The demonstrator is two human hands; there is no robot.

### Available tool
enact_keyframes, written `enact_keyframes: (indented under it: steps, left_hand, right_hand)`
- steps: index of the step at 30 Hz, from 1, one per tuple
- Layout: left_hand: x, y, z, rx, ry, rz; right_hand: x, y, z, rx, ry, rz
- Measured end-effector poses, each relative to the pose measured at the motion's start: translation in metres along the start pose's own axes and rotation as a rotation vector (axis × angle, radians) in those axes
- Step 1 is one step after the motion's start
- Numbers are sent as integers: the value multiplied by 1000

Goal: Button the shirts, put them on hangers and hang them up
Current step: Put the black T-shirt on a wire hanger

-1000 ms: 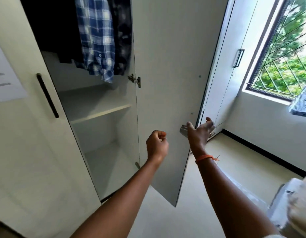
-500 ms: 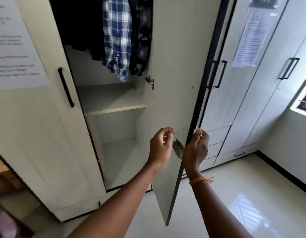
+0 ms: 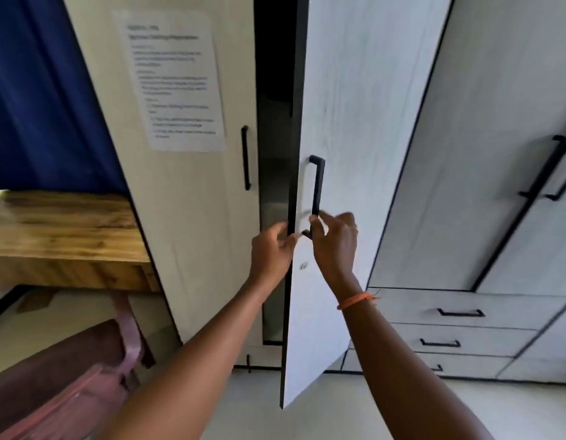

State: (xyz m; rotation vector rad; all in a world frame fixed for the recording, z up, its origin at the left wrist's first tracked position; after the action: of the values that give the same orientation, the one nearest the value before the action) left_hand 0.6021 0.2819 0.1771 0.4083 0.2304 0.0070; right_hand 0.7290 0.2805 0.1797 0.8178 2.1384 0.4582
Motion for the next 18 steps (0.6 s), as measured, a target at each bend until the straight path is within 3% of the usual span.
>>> enact_keyframes:
  steps: [5,11,18]
  left_hand:
    - [-30,53,-27,-86,-21,-136]
    - [-56,134,-55,-138,38,141]
    - [-53,222,-75,-95,8,84]
  right_hand:
    - [40,48,-36,29,297,-73]
    - [84,81,-40,74,492,-137]
    - [133,117,-44,59,494,-130]
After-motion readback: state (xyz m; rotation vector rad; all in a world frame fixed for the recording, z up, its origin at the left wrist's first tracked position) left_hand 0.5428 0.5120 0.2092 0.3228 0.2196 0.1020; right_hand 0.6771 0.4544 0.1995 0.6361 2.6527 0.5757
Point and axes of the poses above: each hand's wrist, its own y-axis towards the middle knuckle, its own x-axis out of the palm, z = x × y, the point moved 1 cm from there along y, towards the middle knuckle, and after that the axes turned 8 degrees about -y, right-handed, at the moved point
